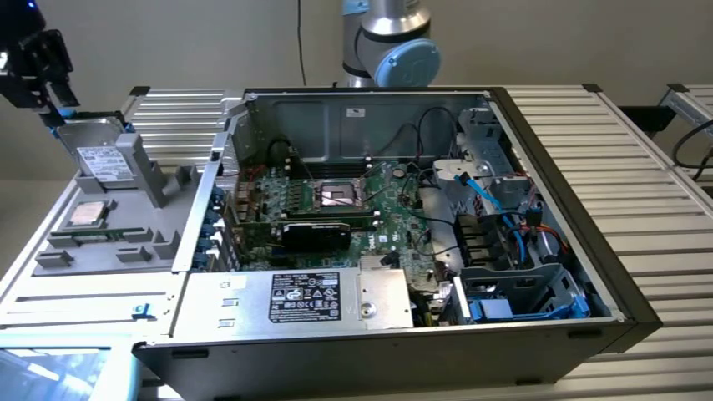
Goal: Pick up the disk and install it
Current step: 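Pick up the disk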
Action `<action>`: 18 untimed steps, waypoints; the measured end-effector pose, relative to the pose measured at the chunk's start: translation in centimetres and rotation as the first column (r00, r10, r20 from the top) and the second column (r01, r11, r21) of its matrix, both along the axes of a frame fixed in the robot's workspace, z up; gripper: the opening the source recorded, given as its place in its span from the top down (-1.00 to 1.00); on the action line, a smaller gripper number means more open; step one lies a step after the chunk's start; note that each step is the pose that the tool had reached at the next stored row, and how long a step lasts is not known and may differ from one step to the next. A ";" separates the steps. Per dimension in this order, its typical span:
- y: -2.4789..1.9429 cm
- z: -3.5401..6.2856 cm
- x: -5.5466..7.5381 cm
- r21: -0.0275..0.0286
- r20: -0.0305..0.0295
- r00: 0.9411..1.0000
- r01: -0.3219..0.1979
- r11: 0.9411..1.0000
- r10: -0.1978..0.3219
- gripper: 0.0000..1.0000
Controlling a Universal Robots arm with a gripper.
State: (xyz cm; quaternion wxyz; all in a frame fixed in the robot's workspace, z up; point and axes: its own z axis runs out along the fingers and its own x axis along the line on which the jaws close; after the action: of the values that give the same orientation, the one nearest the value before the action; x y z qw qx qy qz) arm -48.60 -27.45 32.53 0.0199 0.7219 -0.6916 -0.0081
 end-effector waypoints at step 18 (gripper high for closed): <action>0.00 -2.77 0.1 0.000 0.000 1.000 0.000 1.000 0.000 -0.15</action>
State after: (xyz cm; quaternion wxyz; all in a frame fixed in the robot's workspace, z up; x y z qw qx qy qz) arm -48.55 -27.45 29.76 0.0200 0.7219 -0.6917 -0.0082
